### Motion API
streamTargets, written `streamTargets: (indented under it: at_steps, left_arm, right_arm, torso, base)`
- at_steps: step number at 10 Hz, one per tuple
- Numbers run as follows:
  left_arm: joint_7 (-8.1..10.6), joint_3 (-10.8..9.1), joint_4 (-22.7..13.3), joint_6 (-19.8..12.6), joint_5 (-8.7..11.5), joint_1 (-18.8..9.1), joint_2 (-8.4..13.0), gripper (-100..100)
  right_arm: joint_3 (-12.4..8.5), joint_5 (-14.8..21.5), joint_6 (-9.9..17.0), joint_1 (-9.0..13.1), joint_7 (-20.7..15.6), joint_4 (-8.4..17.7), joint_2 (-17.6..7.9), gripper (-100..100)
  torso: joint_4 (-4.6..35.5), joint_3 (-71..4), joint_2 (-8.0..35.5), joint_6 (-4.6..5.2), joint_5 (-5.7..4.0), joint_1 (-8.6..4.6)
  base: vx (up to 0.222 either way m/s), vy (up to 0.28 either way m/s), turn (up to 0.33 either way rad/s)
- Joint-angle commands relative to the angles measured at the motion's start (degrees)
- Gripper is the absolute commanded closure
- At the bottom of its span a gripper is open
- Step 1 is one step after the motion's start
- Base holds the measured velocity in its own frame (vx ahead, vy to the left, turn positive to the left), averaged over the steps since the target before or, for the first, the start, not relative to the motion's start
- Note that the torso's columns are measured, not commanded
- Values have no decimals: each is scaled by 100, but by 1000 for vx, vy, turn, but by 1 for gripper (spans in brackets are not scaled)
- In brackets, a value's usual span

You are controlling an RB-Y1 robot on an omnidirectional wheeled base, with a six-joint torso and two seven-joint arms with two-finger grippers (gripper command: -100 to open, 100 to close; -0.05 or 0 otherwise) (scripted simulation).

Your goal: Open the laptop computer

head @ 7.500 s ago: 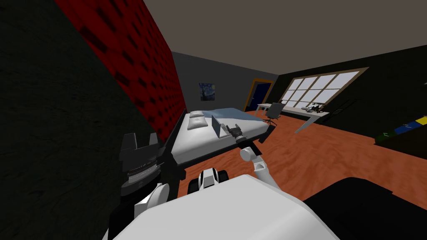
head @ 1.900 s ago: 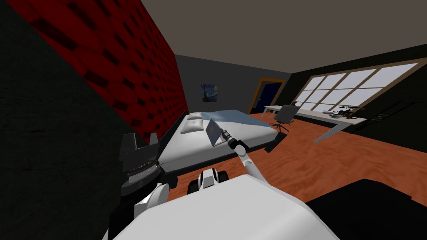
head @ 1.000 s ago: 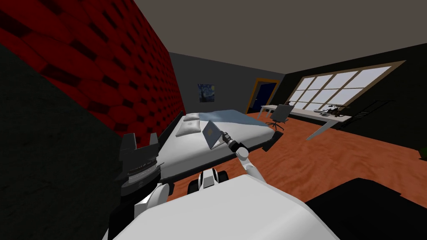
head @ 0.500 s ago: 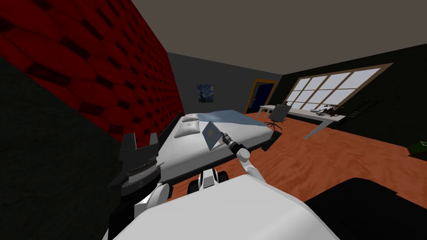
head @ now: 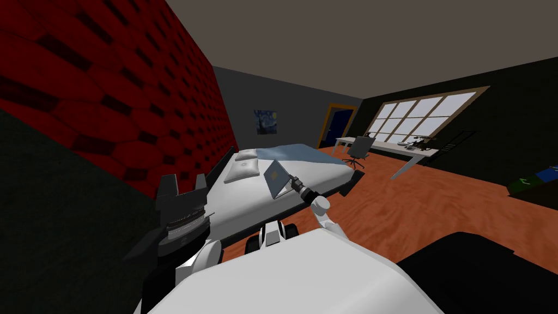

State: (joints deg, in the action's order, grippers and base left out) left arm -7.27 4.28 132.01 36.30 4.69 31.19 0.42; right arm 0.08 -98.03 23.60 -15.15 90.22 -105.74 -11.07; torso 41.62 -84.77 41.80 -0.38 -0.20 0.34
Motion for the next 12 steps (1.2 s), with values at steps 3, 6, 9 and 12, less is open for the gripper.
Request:
streamTargets:
  at_steps: [3,6,9,12]
  left_arm:
    - [0,0,0,0,0,0,0,0]
    - [0,1,0,0,0,-2,0,0]
    - [0,0,0,0,0,-1,0,0]
    - [0,0,0,0,0,-1,0,0]
  right_arm:
    - [72,-753,379,-300,-467,133,20,100]
    - [46,-1248,600,-455,-814,189,22,100]
    - [21,-1779,821,-610,-1128,245,24,100]
    - [-5,-2327,1043,-765,-1499,302,26,100]
  torso:
    - [3,5,9,4,5,15]
    - [24,-4,1,-4,7,1]
    - [46,7,23,9,11,-16]
    - [73,26,59,33,19,-33]
  base:
    - [46,6,-61]
    - [17,10,-24]
    - [46,13,-55]
    - [28,13,-43]
